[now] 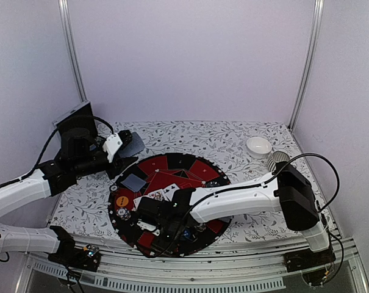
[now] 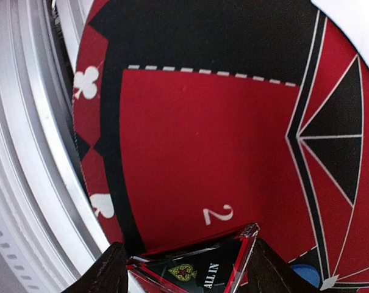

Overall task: Distribute texas hold em gaming equipment
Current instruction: Place the all-in button in the small blind area, then pick up the poker card from the face-down deck piles.

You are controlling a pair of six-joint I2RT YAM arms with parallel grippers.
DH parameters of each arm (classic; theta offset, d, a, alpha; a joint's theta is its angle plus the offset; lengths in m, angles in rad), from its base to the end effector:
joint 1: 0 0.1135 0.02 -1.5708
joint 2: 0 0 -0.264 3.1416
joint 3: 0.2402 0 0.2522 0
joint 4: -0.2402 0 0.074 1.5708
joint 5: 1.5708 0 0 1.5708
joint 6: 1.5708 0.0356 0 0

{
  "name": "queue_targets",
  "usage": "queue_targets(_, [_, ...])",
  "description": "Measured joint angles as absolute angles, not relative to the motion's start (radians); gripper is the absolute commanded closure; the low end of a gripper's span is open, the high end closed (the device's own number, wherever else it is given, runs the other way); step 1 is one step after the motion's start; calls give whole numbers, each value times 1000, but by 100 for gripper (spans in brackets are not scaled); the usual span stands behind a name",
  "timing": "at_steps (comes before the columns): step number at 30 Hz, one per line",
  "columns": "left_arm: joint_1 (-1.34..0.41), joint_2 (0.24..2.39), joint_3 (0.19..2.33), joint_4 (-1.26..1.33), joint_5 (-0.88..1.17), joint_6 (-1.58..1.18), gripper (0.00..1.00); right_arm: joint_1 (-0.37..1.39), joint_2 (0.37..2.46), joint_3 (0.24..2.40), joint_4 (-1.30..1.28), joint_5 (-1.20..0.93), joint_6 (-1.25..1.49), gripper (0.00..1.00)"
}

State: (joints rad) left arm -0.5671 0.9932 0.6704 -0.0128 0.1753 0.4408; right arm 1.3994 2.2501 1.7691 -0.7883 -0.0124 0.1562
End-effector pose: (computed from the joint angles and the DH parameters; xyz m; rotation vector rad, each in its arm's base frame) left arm 0.1908 -0.1289 0.2779 1.0242 1.6110 -0.2525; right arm 0.0786 0.4566 0.1541 -1.7014 2.3705 0.3239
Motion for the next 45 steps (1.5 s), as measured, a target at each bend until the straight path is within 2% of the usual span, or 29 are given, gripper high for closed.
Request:
queue_targets(9, [-567,993,670,-13,176,441,58,1400,2188,1697,-796,-104,126,51])
queue_targets(18, [-567,993,670,-13,176,441,57,1400,2158,1660,-828,-93,70,50])
queue_targets(24, [-567,993,670,-13,176,441,57,1401,2158,1660,-833,-65,55,36])
queue_targets(29, [-567,993,670,-13,176,441,57,1401,2158,1660,-846,-38,52,19])
queue_targets(31, [-567,993,670,-13,176,441,57,1401,2158,1661,-850,-28,52,15])
queue_targets(40, [-567,993,670,-14,180,441,57,1400,2153,1681,-857,-29,52,12])
queue_targets(45, [-567,993,670,-14,191,443,57,1372,2065,1681,-828,-113,54,11])
